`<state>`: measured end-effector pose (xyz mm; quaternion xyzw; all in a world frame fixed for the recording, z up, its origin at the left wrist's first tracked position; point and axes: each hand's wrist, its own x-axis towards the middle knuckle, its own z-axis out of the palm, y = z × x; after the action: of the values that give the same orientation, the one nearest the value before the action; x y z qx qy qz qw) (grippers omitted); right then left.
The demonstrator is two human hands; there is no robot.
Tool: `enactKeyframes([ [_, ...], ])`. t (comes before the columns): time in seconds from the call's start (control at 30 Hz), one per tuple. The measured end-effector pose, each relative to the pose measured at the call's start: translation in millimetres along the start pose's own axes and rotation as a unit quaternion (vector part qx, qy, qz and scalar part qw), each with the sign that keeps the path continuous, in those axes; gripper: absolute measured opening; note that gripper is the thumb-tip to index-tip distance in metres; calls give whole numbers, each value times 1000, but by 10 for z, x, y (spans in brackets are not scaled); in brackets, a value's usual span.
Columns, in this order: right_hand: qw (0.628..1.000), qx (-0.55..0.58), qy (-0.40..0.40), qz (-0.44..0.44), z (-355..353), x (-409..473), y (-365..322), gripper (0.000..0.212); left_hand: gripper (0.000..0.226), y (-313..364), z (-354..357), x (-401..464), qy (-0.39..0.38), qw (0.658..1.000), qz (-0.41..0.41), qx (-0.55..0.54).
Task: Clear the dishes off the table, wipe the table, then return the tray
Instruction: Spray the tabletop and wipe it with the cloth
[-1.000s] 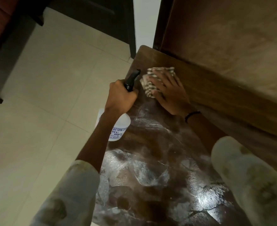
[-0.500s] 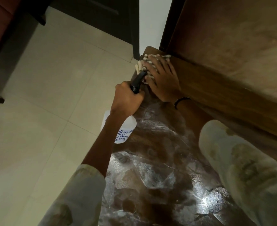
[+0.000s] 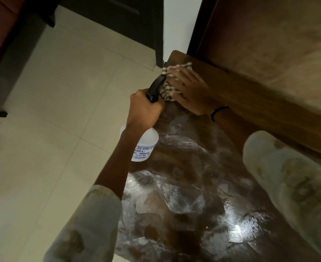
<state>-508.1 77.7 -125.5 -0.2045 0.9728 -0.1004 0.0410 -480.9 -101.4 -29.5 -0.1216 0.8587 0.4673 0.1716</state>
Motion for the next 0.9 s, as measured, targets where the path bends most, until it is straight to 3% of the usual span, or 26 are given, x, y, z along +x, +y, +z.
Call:
enactKeyframes([
  [0.17, 981, 26, 47, 184, -9, -328, 88, 53, 16, -56, 19, -133, -9, 1000, -5, 24],
  [0.33, 985, 28, 49, 165, 15, -869, 71, 50, 24, -303, 89, -439, -70, 993, 14, 96],
  [0.47, 978, 53, 53, 193, 22, -1067, 11, 51, 33, -477, 245, -639, -153, 979, -36, 132],
  [0.9, 982, 17, 21, 187, 4, -860, -149, 53, 25, -560, 107, -625, -65, 981, -66, 168],
])
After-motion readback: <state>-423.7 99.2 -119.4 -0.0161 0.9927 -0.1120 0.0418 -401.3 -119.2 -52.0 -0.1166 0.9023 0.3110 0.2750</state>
